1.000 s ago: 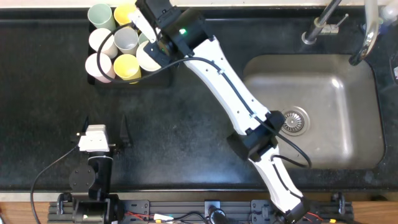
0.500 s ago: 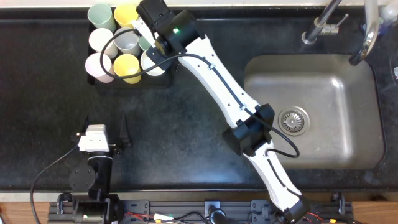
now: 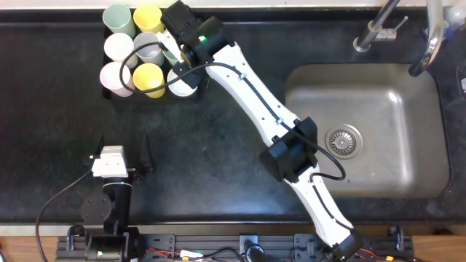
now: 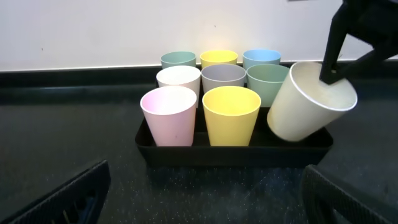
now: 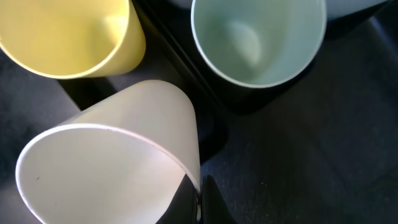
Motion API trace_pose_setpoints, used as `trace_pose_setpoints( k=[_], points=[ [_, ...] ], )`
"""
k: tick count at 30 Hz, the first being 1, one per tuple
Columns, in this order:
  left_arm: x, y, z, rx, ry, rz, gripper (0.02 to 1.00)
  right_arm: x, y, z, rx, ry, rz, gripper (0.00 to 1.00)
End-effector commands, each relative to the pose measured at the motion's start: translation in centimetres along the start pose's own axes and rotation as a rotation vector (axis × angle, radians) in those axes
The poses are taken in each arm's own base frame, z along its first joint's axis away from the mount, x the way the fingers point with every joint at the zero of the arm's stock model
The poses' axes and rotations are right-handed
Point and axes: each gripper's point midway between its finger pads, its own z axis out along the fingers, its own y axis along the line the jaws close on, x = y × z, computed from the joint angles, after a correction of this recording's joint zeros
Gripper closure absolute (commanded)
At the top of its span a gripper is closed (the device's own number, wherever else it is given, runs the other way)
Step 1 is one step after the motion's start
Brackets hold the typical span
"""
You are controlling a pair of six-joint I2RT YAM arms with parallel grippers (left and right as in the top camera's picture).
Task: Store Cups
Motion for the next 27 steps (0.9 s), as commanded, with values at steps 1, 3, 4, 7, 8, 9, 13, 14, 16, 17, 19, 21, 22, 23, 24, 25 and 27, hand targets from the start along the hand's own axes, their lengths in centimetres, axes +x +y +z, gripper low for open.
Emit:
trace_pose_setpoints(
  k=[1,3,4,7,8,9,13,14,16,17,19,21,22,23,24,25,27],
  points=[
    [0.0,-0.3,0.0,0.015,-0.007,0.019,0.02,-0.1,0.1,0.4,-0.004,-0.004,0.0,0.958],
    [0.0,-0.3,0.0,0.016,-0.007,0.019,0.02,-0.3,0.0,0.4,-0.002,-0.013,-0.001,0.95],
    [0.0,-0.3,0.0,0.016,-0.007,0.019,0.02,-0.4,0.0,0.4,-0.001,-0.017,-0.001,0.958],
    [0.0,-0.3,0.0,0.016,-0.006,0.019,0.02,-0.5,-0.1,0.8,0.0,-0.017,0.001,0.958],
    [0.0,-0.3,0.0,0.015,-0.007,0.019,0.02,-0.3,-0.1,1.1,-0.001,-0.011,0.001,0.956],
    [0.0,-0.3,0.0,0.015,-0.007,0.019,0.02,-0.2,-0.1,1.4,-0.003,-0.002,0.001,0.956],
    [0.0,-0.3,0.0,0.016,-0.007,0.019,0.02,0.4,0.2,2.3,-0.008,0.025,-0.001,0.958],
    [0.0,-0.3,0.0,0.016,-0.007,0.019,0.02,0.4,0.3,2.3,-0.009,0.026,-0.003,0.958],
    [0.0,-0.3,0.0,0.016,-0.007,0.019,0.02,0.4,0.3,2.5,-0.01,0.029,-0.004,0.958],
    [0.0,-0.3,0.0,0.016,-0.007,0.019,0.02,0.5,0.3,2.6,-0.009,0.032,-0.004,0.956],
    [0.0,-0.3,0.0,0.015,-0.007,0.019,0.02,0.7,0.3,2.8,-0.006,0.043,-0.008,0.956],
    [0.0,-0.3,0.0,0.016,-0.007,0.019,0.02,0.9,0.3,2.8,-0.008,0.048,-0.011,0.958],
    [0.0,-0.3,0.0,0.016,-0.007,0.019,0.02,0.9,0.3,2.8,-0.008,0.048,-0.011,0.958],
    [0.0,-0.3,0.0,0.015,-0.007,0.019,0.02,0.9,0.3,2.8,-0.008,0.048,-0.011,0.956],
    [0.0,-0.3,0.0,0.016,-0.007,0.019,0.02,0.9,0.3,2.8,-0.008,0.048,-0.011,0.956],
    [0.0,-0.3,0.0,0.016,-0.007,0.019,0.02,0.9,0.3,2.8,-0.008,0.048,-0.011,0.958],
    [0.0,-0.3,0.0,0.016,-0.007,0.019,0.02,0.9,0.3,2.8,-0.008,0.048,-0.011,0.958]
  ],
)
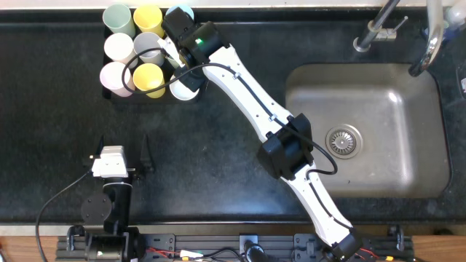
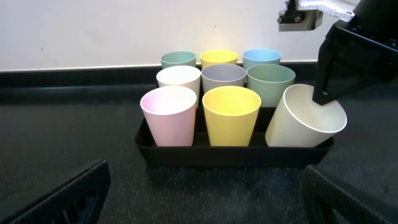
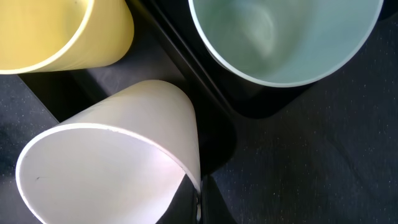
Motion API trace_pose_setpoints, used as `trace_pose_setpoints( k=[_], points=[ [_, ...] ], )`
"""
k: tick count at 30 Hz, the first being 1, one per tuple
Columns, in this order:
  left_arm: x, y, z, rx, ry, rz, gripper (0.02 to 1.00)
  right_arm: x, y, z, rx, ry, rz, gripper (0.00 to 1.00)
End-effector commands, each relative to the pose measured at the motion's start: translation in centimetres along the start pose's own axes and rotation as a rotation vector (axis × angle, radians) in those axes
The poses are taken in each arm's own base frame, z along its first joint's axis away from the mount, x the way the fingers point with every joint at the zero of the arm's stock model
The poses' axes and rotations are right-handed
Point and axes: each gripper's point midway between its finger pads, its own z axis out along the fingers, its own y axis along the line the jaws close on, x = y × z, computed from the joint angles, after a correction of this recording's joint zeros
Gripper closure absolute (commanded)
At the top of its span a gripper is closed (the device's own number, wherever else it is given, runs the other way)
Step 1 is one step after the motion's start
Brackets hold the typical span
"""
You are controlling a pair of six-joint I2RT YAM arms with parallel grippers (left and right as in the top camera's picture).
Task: Store Cups
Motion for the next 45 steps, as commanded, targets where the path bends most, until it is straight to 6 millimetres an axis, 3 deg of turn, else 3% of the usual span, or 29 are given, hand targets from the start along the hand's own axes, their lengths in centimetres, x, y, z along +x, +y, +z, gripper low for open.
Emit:
trace_pose_setpoints(
  k=[1,15,16,17,18,21,22,31,35,40,45],
  points=[
    [0.0,-0.3,0.0,0.015,-0.007,0.019,0.02,0.0,0.3,0.0,-0.002,0.0,-0.008,0.956],
    [0.0,-0.3,0.0,0.016,-0.007,0.019,0.02,1.1,0.6,1.3,-0.014,0.054,-0.01,0.956],
    [0.0,-0.3,0.0,0.016,-0.007,0.019,0.02,1.0,0.6,1.3,-0.013,0.051,-0.01,0.871],
    [0.0,-0.3,0.0,0.016,-0.007,0.019,0.02,0.9,0.6,1.4,-0.012,0.046,-0.01,0.717],
    [0.0,-0.3,0.0,0.016,-0.007,0.019,0.02,0.8,0.6,1.4,-0.011,0.04,-0.01,0.417],
    [0.0,-0.3,0.0,0.016,-0.007,0.019,0.02,0.5,0.5,1.4,-0.009,0.029,-0.01,0.036],
    [0.0,-0.3,0.0,0.016,-0.007,0.019,0.02,0.4,0.5,1.4,-0.008,0.025,-0.011,0.003],
    [0.0,-0.3,0.0,0.016,-0.007,0.019,0.02,-0.7,-0.2,1.2,0.021,-0.019,-0.008,0.005],
    [0.0,-0.3,0.0,0.016,-0.007,0.019,0.02,-1.7,-0.8,0.1,0.046,-0.058,-0.006,0.003],
    [0.0,-0.3,0.0,0.016,-0.007,0.019,0.02,-3.7,-2.3,-3.3,0.091,-0.156,0.024,0.003],
    [0.0,-0.3,0.0,0.015,-0.007,0.019,0.023,-5.0,-4.3,-9.7,0.131,-0.285,0.081,0.003]
  ],
)
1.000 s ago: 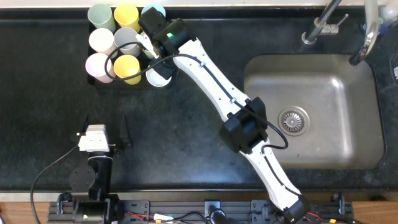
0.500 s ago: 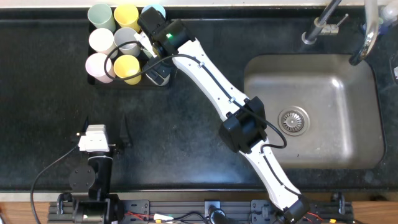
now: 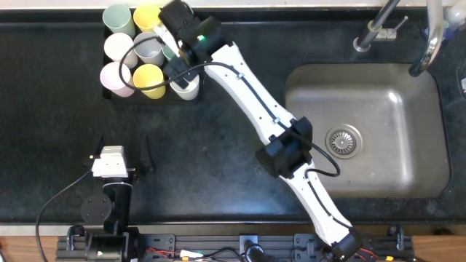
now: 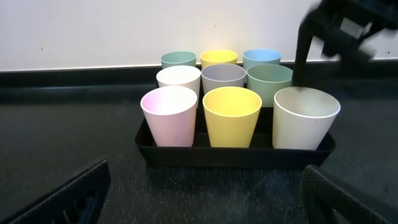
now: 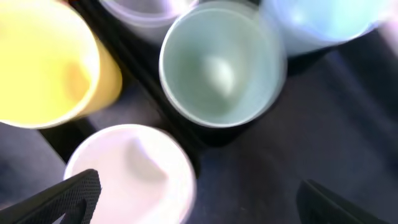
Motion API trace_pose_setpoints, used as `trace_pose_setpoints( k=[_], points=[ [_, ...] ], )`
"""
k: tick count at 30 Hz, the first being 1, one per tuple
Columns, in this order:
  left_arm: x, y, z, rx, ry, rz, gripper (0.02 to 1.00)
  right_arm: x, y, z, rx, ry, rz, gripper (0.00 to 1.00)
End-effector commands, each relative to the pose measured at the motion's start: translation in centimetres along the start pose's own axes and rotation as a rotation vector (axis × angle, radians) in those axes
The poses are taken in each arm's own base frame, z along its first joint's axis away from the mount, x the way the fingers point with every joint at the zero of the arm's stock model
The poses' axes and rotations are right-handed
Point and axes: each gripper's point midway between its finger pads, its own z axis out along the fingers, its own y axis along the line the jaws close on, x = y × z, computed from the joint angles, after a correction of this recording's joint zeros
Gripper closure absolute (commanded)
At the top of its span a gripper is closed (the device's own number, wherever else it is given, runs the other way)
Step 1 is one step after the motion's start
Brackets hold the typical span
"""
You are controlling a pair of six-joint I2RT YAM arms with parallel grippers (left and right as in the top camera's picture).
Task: Store Cups
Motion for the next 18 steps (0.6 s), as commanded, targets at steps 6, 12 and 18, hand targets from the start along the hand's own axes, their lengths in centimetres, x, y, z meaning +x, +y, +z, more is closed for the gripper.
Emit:
trace_pose_setpoints(
  k=[6,12,18],
  points=[
    [0.0,-0.3,0.0,0.016,-0.007,0.019,0.02,1.1,-8.6,-13.5,0.141,-0.134,0.238,0.003],
    [0.0,-0.3,0.0,0.016,-0.007,0.019,0.02,5.3,-17.2,-22.7,0.426,-0.201,0.496,0.003],
    [0.0,-0.3,0.0,0.016,-0.006,0.019,0.02,13.7,-16.6,-26.8,0.45,-0.011,0.577,0.003]
  ],
)
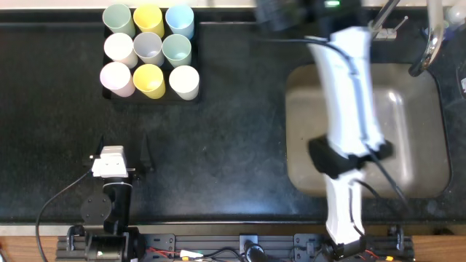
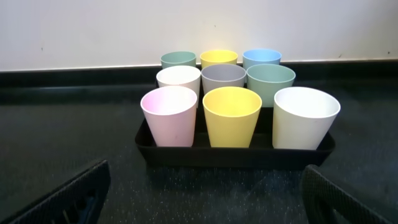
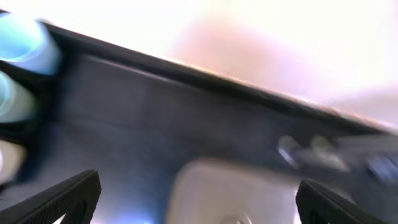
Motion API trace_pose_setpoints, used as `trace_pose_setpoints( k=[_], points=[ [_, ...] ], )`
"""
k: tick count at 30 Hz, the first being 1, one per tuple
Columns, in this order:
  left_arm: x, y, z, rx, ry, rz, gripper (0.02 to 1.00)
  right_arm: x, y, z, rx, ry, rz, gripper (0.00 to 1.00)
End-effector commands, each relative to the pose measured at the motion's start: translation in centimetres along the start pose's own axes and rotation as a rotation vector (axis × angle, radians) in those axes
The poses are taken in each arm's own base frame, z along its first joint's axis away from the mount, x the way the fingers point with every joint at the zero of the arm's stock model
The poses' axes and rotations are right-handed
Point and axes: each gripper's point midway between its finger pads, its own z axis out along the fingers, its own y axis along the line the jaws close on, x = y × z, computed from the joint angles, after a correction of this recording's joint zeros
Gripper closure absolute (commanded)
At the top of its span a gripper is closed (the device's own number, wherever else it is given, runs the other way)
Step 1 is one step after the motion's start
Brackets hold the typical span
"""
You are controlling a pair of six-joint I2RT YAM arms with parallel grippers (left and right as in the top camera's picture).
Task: Store Cups
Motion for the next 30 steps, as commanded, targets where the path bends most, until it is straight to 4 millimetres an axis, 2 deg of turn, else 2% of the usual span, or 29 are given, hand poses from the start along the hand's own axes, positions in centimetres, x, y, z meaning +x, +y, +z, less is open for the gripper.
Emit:
trace_pose_setpoints(
  k=[1,5,7,9,12,14,15,17,19,21,24,30],
  points=[
    [0.0,-0.3,0.0,0.016,-0.007,0.019,0.02,6.4,-2.7,-4.8,0.057,0.114,0.041,0.005],
    [0.0,-0.3,0.0,0.016,-0.007,0.019,0.02,16.4,-3.4,-4.9,0.066,0.303,0.104,0.003],
    [0.0,-0.3,0.0,0.016,-0.007,0.019,0.02,21.1,-2.0,-3.6,-0.007,0.354,0.168,0.003],
    [0.0,-0.3,0.0,0.016,-0.007,0.019,0.02,23.0,-0.8,-1.5,-0.064,0.297,0.236,0.003],
    [0.0,-0.3,0.0,0.016,-0.007,0.019,0.02,22.3,-1.1,1.7,-0.058,0.039,0.283,0.005],
    [0.0,-0.3,0.0,0.016,-0.007,0.019,0.02,20.6,-3.0,2.8,0.022,-0.193,0.331,0.005],
    [0.0,-0.3,0.0,0.016,-0.007,0.019,0.02,19.4,-4.0,2.8,0.056,-0.334,0.368,0.005],
    [0.0,-0.3,0.0,0.016,-0.007,0.019,0.02,17.1,-5.3,1.5,0.069,-0.605,0.431,0.005],
    [0.0,-0.3,0.0,0.016,-0.007,0.019,0.02,16.1,-5.9,-0.3,0.062,-0.804,0.469,0.005],
    [0.0,-0.3,0.0,0.016,-0.007,0.019,0.02,16.5,-5.9,-0.7,0.058,-0.852,0.477,0.003],
    [0.0,-0.3,0.0,0.016,-0.007,0.019,0.02,17.8,-5.7,-0.1,0.058,-0.841,0.475,0.005],
    [0.0,-0.3,0.0,0.016,-0.007,0.019,0.02,21.0,-4.9,2.7,0.063,-0.781,0.465,0.003]
  ],
)
